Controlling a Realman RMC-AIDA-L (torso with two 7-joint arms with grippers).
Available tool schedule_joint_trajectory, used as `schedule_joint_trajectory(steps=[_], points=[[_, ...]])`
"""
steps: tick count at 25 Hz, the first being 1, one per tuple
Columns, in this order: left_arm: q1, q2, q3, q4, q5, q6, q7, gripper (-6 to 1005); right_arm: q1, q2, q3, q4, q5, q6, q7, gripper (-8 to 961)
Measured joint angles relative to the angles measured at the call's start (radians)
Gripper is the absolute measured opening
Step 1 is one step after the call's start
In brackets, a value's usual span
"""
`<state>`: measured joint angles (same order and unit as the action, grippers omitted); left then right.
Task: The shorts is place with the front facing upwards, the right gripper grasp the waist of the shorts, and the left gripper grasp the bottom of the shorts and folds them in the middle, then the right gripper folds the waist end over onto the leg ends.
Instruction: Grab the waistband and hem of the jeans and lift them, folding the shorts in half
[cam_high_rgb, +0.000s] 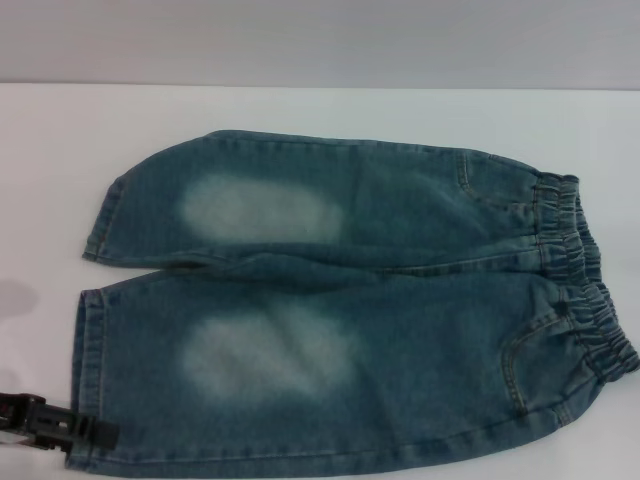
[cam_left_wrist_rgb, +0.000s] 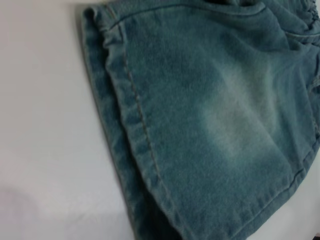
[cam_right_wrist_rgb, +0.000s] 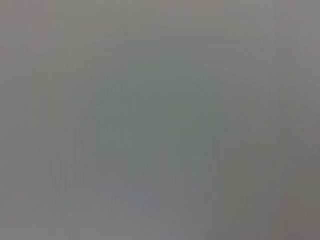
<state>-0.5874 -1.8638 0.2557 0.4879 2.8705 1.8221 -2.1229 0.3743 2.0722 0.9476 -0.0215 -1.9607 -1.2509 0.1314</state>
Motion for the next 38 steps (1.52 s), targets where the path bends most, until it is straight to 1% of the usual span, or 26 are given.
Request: schedule_joint_trajectory(steps=[11, 16, 27, 33, 34, 36, 37, 38], points=[[-0.001, -0.001, 0.005, 0.002, -0.002, 0.028, 0.024, 768, -0.002, -0.002, 0.0, -0.004, 0.003, 0.0, -0.002, 654], [-0.001, -0.002, 0.009, 0.003, 0.004, 0.03, 0.017, 632, -0.002, -0.004, 0.0, -0.004, 0.005, -0.002, -0.002, 654], [0.005, -0.005, 0.01, 0.033, 0.005, 0.016, -0.007, 403, -0.001, -0.004, 0.007, -0.003, 0.008, -0.006, 0.002, 653], [0.005, -0.002, 0.018, 0.034, 0.005, 0.004, -0.031, 203, -0.001, -0.005, 0.011, 0.0, 0.009, -0.008, 0.023, 653], [0.005, -0.001, 0.016, 0.035, 0.004, 0.003, -0.03, 151, -0.001, -0.006, 0.01, 0.0, 0.01, -0.009, 0.039, 653], [0.006, -0.001, 0.012, 0.038, 0.003, 0.001, -0.029, 48, -0.003, -0.015, 0.003, -0.004, 0.007, -0.017, 0.112, 652], [0.006, -0.001, 0.012, 0.038, 0.003, 0.001, -0.029, 44, -0.005, -0.02, -0.002, -0.008, 0.004, -0.023, 0.143, 652], [0.008, 0.0, -0.008, 0.041, 0.001, -0.003, -0.026, 41, -0.008, -0.028, -0.019, -0.016, -0.006, -0.037, 0.2, 652]])
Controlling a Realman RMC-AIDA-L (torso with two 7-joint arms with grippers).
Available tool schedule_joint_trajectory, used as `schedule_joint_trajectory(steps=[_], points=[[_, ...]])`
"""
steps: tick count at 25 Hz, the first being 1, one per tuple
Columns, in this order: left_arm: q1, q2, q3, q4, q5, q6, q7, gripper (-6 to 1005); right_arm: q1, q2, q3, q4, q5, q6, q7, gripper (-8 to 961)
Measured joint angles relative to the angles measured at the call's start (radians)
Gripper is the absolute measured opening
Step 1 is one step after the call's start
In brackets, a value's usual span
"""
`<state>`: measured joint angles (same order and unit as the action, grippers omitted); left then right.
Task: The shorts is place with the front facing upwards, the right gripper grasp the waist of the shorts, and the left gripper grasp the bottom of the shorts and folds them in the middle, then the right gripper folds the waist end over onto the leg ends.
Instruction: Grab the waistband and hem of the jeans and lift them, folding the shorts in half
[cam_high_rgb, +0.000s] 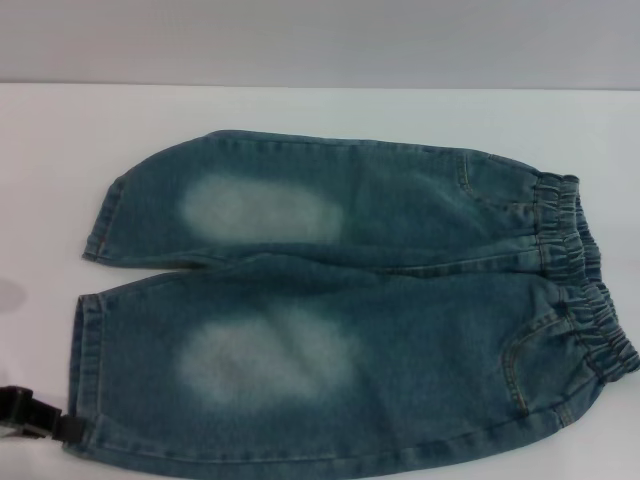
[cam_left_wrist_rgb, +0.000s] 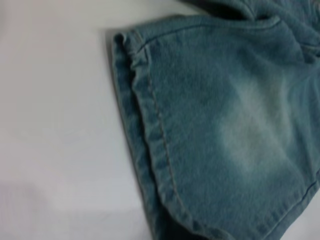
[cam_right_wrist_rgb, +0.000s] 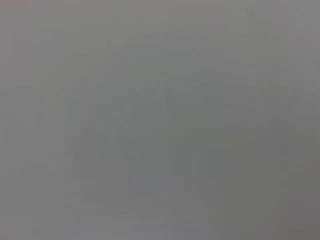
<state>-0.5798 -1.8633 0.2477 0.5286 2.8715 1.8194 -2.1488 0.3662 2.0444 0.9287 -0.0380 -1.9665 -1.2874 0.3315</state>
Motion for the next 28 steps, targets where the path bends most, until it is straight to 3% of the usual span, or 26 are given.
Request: schedule_joint_trajectory(steps=[3, 4, 5, 6, 7, 10, 17, 20, 28], points=[[-0.004, 0.0, -0.023, 0.0, -0.002, -0.001, -0.003, 34, -0.006, -0.033, -0.094, -0.04, -0.045, -0.063, 0.204, 652], [-0.006, -0.002, -0.033, 0.0, -0.005, -0.002, -0.004, 34, -0.006, -0.049, -0.142, -0.062, -0.063, -0.092, 0.285, 652], [-0.008, -0.004, -0.042, 0.001, -0.007, -0.002, -0.006, 34, 0.0, -0.08, -0.249, -0.12, -0.099, -0.156, 0.461, 652], [-0.009, -0.006, -0.052, 0.002, -0.014, -0.002, -0.006, 34, 0.0, -0.08, -0.249, -0.12, -0.099, -0.156, 0.461, 653], [-0.01, -0.008, -0.058, 0.002, -0.026, -0.002, -0.004, 34, 0.008, -0.099, -0.317, -0.162, -0.113, -0.189, 0.556, 653], [-0.006, -0.01, -0.061, 0.002, -0.074, -0.006, 0.003, 34, 0.031, -0.128, -0.536, -0.314, -0.124, -0.295, 0.818, 653], [-0.004, -0.012, -0.06, -0.003, -0.15, -0.017, 0.005, 34, 0.048, -0.136, -0.969, -0.675, -0.128, -0.483, 1.204, 652], [-0.004, -0.016, -0.06, -0.005, -0.176, -0.021, 0.005, 34, 0.048, -0.153, -1.14, -0.794, -0.191, -0.529, 1.315, 652], [-0.001, -0.024, -0.056, 0.001, -0.219, -0.029, 0.015, 34, 0.126, -0.177, -1.32, -0.885, -0.516, -0.656, 1.369, 654]])
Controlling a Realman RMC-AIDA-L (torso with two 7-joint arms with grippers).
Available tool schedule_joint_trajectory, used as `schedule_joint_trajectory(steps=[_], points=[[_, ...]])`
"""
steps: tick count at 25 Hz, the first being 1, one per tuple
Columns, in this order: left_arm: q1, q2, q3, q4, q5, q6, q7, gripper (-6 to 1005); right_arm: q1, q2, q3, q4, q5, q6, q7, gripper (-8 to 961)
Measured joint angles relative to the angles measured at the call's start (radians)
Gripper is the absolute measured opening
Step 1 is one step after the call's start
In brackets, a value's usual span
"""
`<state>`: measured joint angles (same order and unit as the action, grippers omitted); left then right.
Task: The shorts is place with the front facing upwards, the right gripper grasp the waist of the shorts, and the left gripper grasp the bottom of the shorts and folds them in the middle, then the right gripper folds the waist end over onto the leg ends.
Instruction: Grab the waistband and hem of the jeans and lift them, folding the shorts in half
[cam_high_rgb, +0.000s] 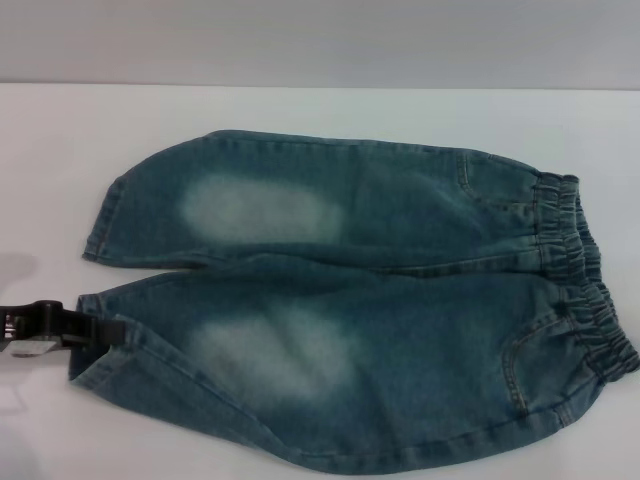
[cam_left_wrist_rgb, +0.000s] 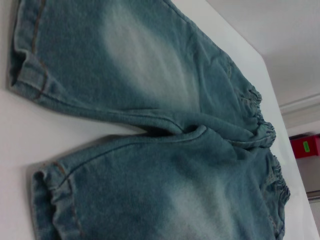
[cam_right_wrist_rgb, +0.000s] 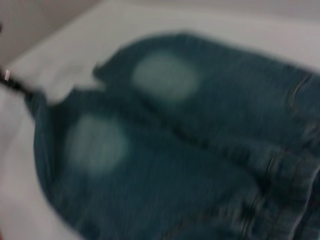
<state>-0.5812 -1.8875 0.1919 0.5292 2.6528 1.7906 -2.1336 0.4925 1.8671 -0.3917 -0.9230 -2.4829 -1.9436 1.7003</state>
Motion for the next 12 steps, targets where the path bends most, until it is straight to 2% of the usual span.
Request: schedule_joint_trajectory(steps=[6, 12], points=[[-0.006, -0.005, 0.002, 0.0, -0.001, -0.004, 0.003, 34, 0.005, 0.006, -0.111, -0.004, -0.096, 0.009, -0.02, 654], [-0.018, -0.005, 0.004, 0.0, -0.002, -0.001, 0.003, 34, 0.022, 0.01, -0.13, 0.026, -0.165, 0.068, -0.016, 654]])
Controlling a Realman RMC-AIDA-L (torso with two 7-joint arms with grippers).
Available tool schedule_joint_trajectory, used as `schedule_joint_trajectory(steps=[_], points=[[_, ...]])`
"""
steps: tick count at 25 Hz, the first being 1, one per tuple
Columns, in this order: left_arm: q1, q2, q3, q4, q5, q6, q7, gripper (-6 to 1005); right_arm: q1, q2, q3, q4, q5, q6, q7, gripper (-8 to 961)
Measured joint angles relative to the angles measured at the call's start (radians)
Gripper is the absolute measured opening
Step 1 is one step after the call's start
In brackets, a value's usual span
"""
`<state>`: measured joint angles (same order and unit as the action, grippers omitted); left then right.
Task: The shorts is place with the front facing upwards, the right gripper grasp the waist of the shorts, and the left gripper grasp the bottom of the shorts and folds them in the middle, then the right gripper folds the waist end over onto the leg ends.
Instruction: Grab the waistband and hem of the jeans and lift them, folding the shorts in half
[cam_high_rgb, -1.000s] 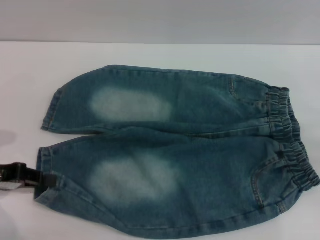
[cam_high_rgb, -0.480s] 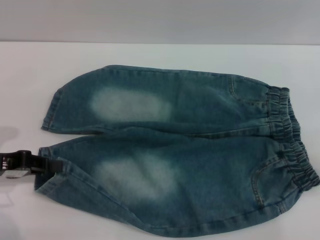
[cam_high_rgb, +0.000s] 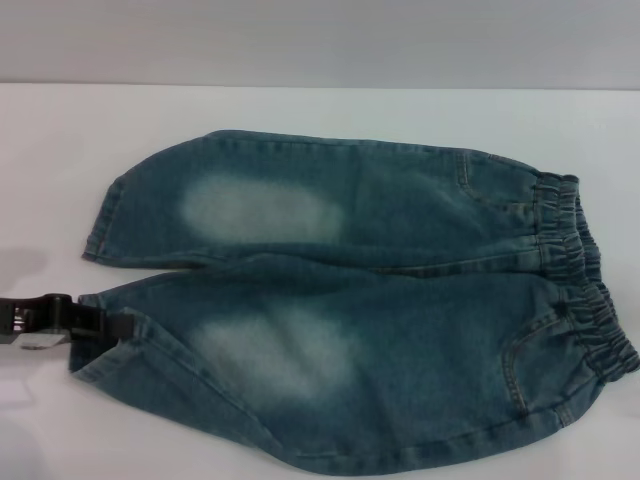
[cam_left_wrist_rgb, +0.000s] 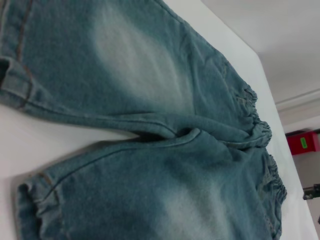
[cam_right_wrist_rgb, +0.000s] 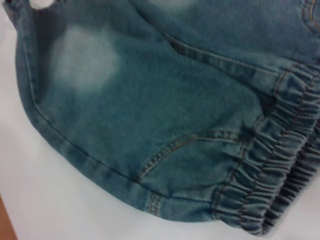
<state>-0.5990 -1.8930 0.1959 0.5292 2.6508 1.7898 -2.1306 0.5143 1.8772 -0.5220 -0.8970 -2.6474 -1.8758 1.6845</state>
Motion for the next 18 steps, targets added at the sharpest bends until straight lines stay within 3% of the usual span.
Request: schedule_joint_trajectory(steps=[10, 18], points=[[-0.015, -0.006, 0.0, -0.002, 0.0, 0.004, -0.003, 34, 0.02, 0.049, -0.053, 0.012, -0.028, 0.076, 0.013, 654], [-0.02, -0.008, -0.006, -0.005, -0.001, 0.007, -0.007, 34, 0.036, 0.057, -0.079, 0.015, -0.03, 0.112, 0.014, 653]])
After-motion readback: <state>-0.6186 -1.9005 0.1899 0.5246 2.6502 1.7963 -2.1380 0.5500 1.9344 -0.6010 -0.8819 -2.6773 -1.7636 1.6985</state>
